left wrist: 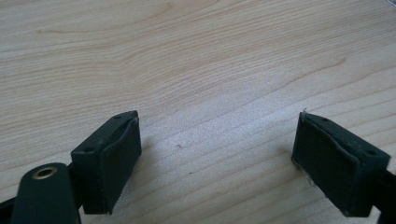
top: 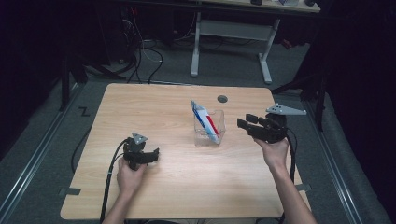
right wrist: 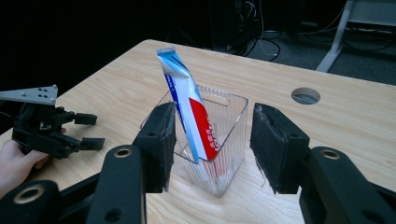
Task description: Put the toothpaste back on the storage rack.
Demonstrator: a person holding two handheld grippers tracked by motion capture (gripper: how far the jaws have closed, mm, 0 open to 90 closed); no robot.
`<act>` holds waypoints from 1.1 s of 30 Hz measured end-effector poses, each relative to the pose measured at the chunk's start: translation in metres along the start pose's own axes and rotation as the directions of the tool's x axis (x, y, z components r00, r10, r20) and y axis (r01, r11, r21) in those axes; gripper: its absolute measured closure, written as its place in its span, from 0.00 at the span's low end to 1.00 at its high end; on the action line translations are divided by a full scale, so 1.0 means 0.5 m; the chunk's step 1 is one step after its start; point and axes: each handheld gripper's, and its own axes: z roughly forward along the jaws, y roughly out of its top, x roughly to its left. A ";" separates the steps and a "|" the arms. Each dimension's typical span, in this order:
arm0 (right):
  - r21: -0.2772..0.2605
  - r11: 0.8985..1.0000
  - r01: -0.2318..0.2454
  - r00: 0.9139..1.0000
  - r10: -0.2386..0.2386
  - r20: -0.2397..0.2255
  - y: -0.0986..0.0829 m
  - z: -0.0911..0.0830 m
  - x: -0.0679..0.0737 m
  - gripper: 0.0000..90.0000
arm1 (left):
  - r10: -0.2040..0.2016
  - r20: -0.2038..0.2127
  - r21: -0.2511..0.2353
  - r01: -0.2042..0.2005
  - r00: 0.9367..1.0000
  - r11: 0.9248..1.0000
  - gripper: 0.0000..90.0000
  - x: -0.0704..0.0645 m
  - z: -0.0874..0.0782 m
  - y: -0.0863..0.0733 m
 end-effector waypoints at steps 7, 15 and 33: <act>-0.008 1.000 -0.006 1.000 0.006 0.000 -0.011 -0.010 0.000 0.56 | 0.000 0.000 0.000 0.000 1.000 1.000 0.17 0.000 0.000 0.000; -0.018 1.000 -0.018 1.000 0.018 -0.003 -0.024 -0.014 0.000 0.56 | 0.000 0.000 0.000 0.000 1.000 1.000 0.17 0.000 0.000 0.000; -0.024 0.999 -0.041 0.999 0.041 0.005 -0.061 -0.016 -0.001 0.56 | 0.000 0.000 0.000 0.000 1.000 1.000 0.17 0.000 0.000 0.000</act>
